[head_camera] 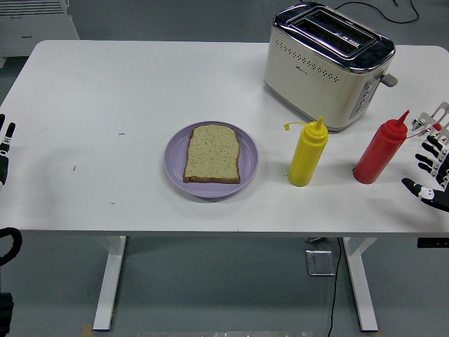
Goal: Pick up the cup,pour liquid into bread,place the cup on the desk
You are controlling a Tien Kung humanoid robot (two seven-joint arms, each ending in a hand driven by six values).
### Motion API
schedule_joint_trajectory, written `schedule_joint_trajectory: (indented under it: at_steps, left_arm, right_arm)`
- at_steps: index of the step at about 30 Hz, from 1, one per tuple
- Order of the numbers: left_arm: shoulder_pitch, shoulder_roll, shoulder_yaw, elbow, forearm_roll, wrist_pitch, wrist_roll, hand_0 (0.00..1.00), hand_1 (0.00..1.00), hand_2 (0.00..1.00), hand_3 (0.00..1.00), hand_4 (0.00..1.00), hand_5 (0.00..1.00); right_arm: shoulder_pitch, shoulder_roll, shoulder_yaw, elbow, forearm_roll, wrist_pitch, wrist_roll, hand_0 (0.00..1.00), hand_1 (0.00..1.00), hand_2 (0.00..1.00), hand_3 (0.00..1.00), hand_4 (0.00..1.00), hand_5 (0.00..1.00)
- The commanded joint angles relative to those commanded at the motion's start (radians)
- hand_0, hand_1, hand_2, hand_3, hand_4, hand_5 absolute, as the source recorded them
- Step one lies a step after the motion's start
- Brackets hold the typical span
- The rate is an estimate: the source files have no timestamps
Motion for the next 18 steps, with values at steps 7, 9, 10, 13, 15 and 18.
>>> schedule_joint_trajectory:
  at_steps: [7,9,10,13,15,18]
  left_arm:
    - [0.001,0.000,-0.001,0.000,0.000,0.000,0.000,0.778,0.731,0.726,0.663,0.529,0.926]
    - [0.002,0.000,-0.003,0.001,0.000,0.000,0.000,0.778,0.731,0.726,0.663,0.529,0.926]
    - [0.002,0.000,-0.003,0.000,0.000,0.000,0.000,0.778,0.731,0.726,0.663,0.529,0.926]
    - [0.001,0.000,-0.004,0.001,0.000,0.000,0.000,0.778,0.732,0.727,0.663,0.529,0.926]
    - [0.001,0.000,-0.005,0.001,0.000,0.000,0.000,0.778,0.732,0.727,0.663,0.529,0.926]
    - [0.001,0.000,-0.006,0.001,0.000,0.000,0.000,0.778,0.732,0.727,0.663,0.529,0.926]
  right_arm:
    - [0.071,0.029,-0.046,-0.016,0.008,-0.072,0.005,0.997,0.946,0.998,0.998,0.909,0.124]
    - [0.090,0.038,-0.058,-0.021,0.012,-0.078,0.005,0.997,0.946,0.998,0.998,0.909,0.124]
    - [0.106,0.045,-0.067,-0.027,0.013,-0.075,0.004,0.997,0.946,0.998,0.998,0.909,0.124]
    - [0.130,0.057,-0.085,-0.033,0.022,-0.065,0.003,0.997,0.945,0.998,0.998,0.907,0.127]
    - [0.140,0.062,-0.095,-0.034,0.026,-0.061,0.001,0.997,0.945,0.998,0.998,0.907,0.127]
    - [0.163,0.083,-0.116,-0.043,0.042,-0.066,-0.001,0.994,0.939,0.998,0.998,0.905,0.131]
